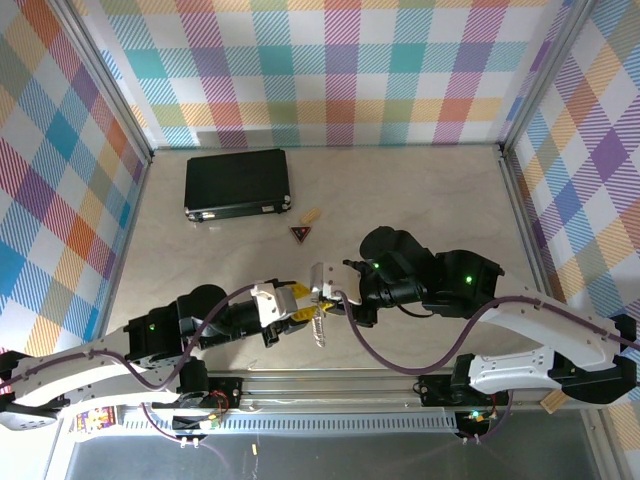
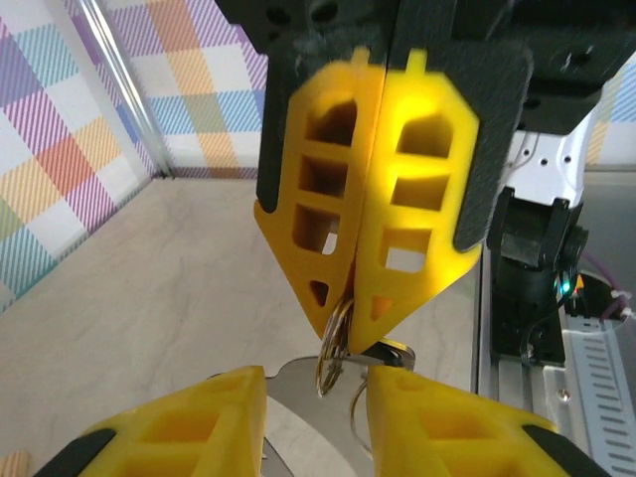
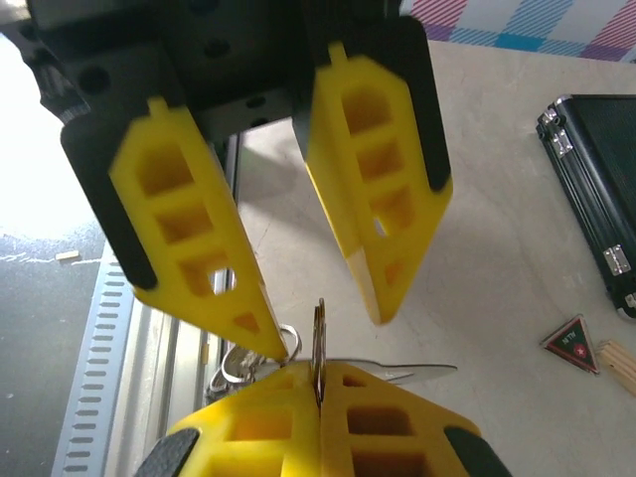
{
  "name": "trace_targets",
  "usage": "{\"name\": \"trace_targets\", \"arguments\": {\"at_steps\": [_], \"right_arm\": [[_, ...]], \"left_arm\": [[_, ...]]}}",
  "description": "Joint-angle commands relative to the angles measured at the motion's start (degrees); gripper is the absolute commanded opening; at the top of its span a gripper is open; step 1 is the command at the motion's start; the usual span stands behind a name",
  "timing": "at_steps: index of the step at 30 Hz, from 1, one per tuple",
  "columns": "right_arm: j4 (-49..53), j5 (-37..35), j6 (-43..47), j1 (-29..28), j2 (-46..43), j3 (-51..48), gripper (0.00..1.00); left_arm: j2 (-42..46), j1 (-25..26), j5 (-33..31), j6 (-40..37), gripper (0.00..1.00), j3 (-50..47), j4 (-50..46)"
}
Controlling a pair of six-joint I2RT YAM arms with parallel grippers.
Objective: Put the keys on the keyring
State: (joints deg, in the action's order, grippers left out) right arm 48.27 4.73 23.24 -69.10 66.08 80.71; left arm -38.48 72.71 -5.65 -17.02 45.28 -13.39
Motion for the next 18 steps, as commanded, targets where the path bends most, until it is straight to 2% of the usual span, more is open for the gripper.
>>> {"name": "trace_targets", "arguments": {"at_steps": [1,7,18], "right_arm": [[0.9,2.0,0.9,-0.5,0.5,2.2,0.0],[1.4,2.7,1.2,-0.5,0.6,2.2,0.0],[2.5,3.2,1.7,-0.5,0.7,2.8,0.0]], "left_arm": [[-0.5,0.0,-0.3,-1.3,0.3,2.3,1.4],[-1.0,0.0,0.0,-1.3,0.26,2.8,1.4],[0.0,0.0,0.3,-1.4,0.28,3.9,0.0]]}}
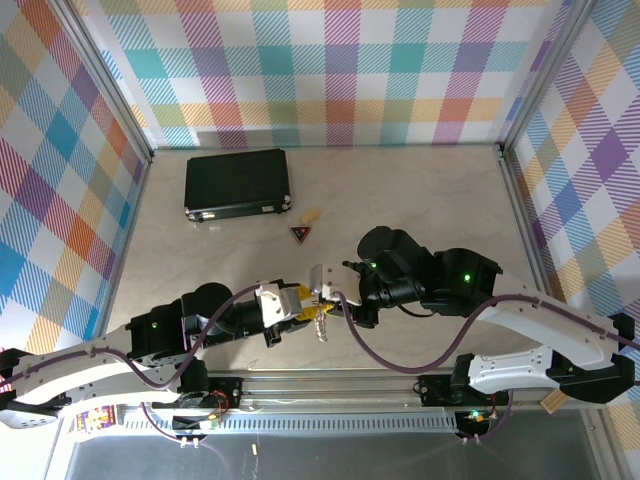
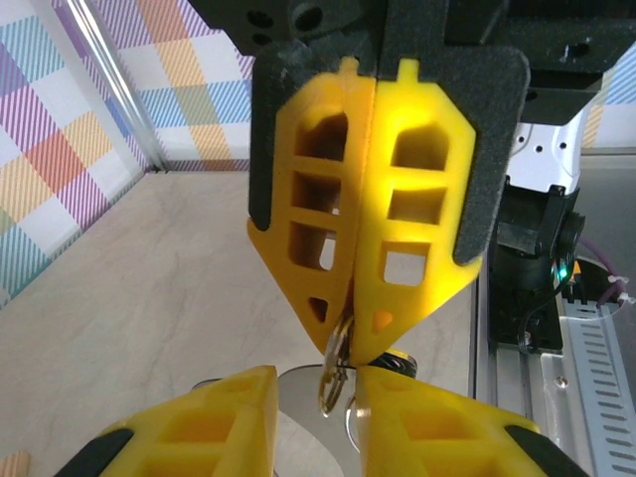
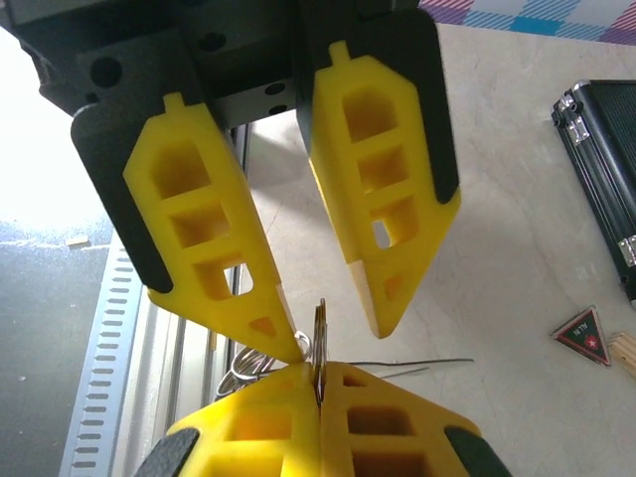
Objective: Put the keys on the keyring
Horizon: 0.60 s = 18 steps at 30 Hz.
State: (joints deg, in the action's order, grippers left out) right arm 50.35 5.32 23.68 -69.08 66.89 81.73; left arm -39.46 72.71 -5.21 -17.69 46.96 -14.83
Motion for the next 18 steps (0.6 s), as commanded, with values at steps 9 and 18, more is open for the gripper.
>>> {"name": "trace_targets", "arguments": {"at_steps": [9,18], "right_arm": [[0.7,3.6,1.0,-0.5,0.4,2.3,0.0],[0.2,4.8,0.8,-0.5,0.2,1.9,0.0]], "left_arm": [[0.4,0.1,0.2,-0.9,0.28,2.4,1.6],[-1.0,0.0,1.2,-1.4,0.07,2.1,3.6]]}}
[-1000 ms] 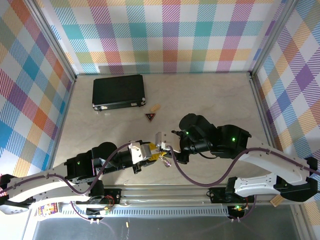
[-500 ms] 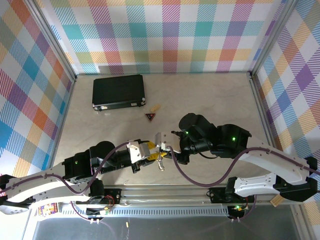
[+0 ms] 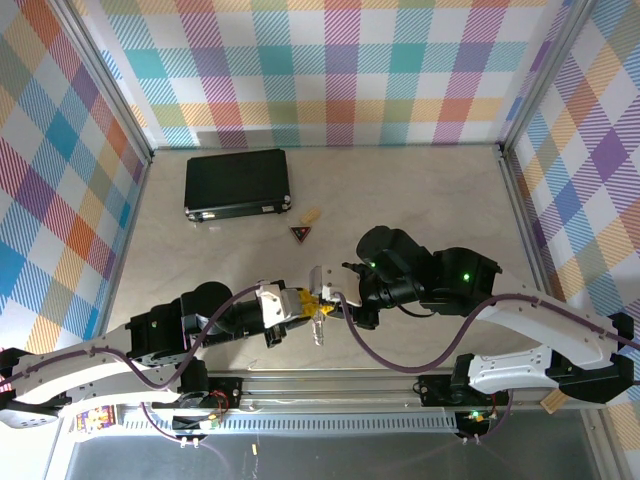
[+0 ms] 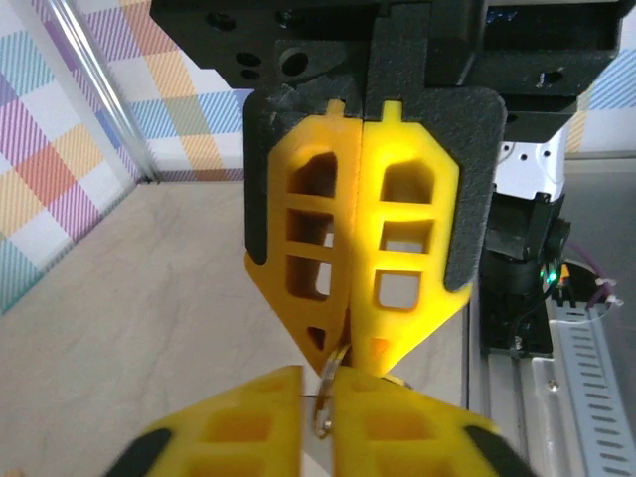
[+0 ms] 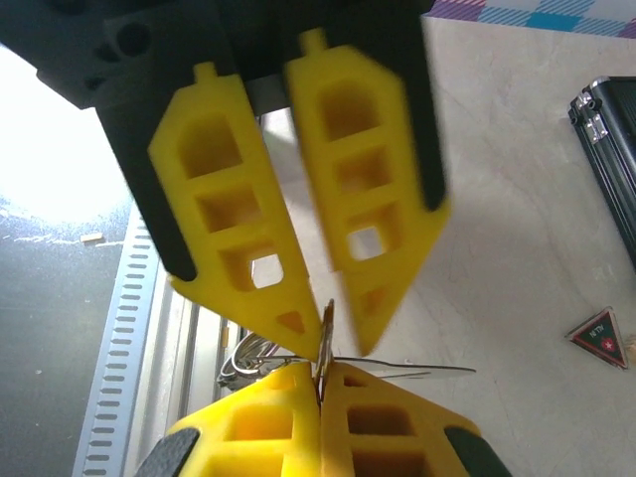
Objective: Put the keys on the keyring
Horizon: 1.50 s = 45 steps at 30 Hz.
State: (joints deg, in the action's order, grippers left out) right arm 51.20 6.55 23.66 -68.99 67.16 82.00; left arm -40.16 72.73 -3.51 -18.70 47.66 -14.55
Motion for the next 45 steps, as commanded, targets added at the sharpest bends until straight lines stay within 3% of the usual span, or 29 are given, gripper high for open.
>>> {"name": "trace_targets", "arguments": {"at_steps": [1,8,14,27,37,45], "right_arm": [[-0.7,3.6,0.8,-0.6,-0.1,1.5,0.0],[-3.2,3.7,-0.1,-0.7,-2.2,0.0,0.01],[-6.6,7.7,-1.5,-0.6,-4.9,-1.7,0.19],[-11.2,10.9,-3.6,-0.6,-6.9,-3.3,0.37],[-12.4,10.5,-3.7,-0.6,-6.9,-3.9,0.24],[-14.9,10.2,-4.1,-0.6,-8.9,-5.6,0.2]], "left_arm": [[-0.2,0.0,-0.2,-0.4,0.03,1.4,3.6],[3.6,0.0,3.2,1.8,0.0,-0.5,8.0],[6.1,0.0,8.8,4.9,0.0,-2.8,13.3],[5.9,0.0,12.1,7.3,0.0,-5.2,19.2],[6.6,0.0,13.2,8.2,0.0,-6.1,21.3],[6.8,0.0,13.6,8.9,0.0,-7.2,23.5]]}}
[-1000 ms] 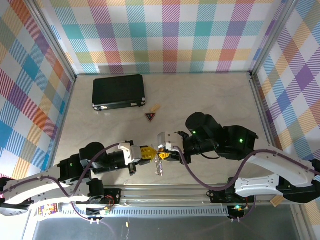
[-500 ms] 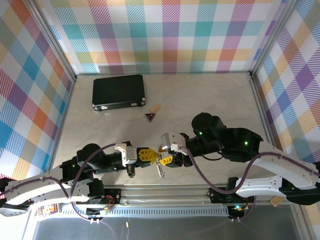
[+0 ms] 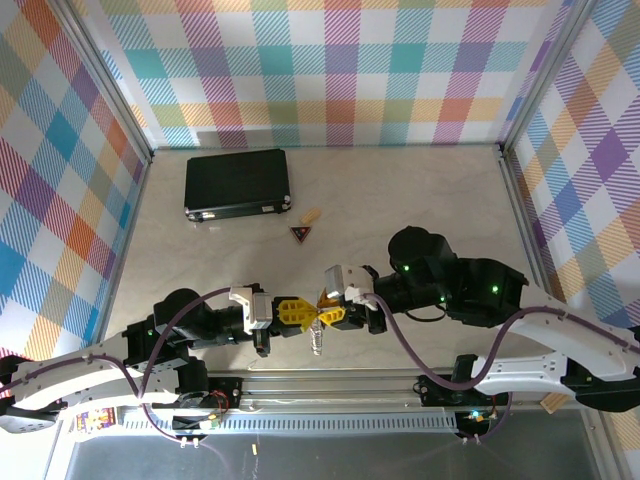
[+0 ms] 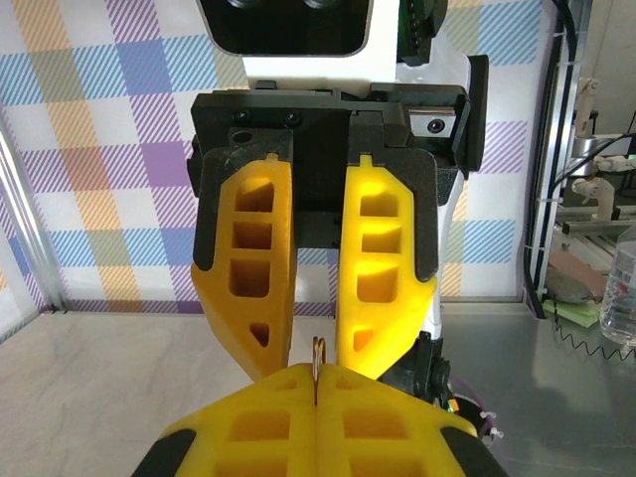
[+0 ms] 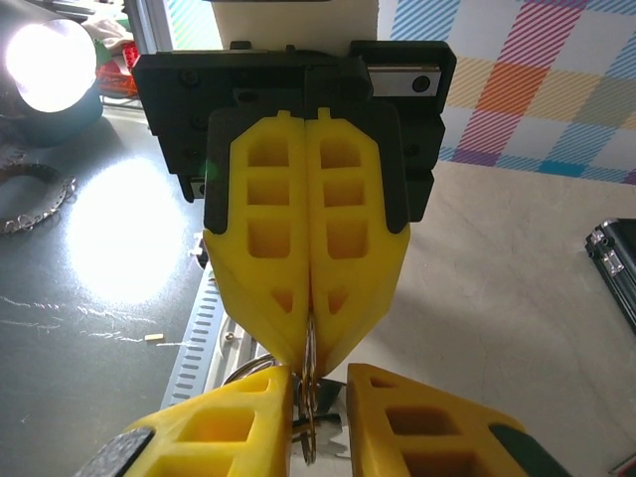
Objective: Put the keys on the keyring
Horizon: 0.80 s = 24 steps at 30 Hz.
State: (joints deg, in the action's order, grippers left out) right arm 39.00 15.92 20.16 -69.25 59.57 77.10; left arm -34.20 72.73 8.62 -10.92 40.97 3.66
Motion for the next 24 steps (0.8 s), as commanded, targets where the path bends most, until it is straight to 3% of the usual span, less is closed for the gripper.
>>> {"name": "trace_targets", "arguments": {"at_steps": [1,15,19,24], "right_arm": [[-2.9,0.9,-0.6,-0.4,-1.4,-0.8,0.2],[-3.4,0.8,-0.2,-0.4,-1.6,-1.6,0.0],[-2.0,-1.0,0.9,-0.4,-1.8,-0.9,0.0],[5.1,-4.9,3.3,-0.4,1.0,3.3,0.0]], "left_arm": [[0.8,0.0,1.6,1.3,0.0,-0.7,5.7],[-0.6,0.0,2.3,2.2,0.0,-0.9,7.6],[-0.2,0.0,-2.7,0.7,0.0,0.5,2.3],[-0.8,0.0,-8.6,-2.8,0.13,4.3,-9.0]]}}
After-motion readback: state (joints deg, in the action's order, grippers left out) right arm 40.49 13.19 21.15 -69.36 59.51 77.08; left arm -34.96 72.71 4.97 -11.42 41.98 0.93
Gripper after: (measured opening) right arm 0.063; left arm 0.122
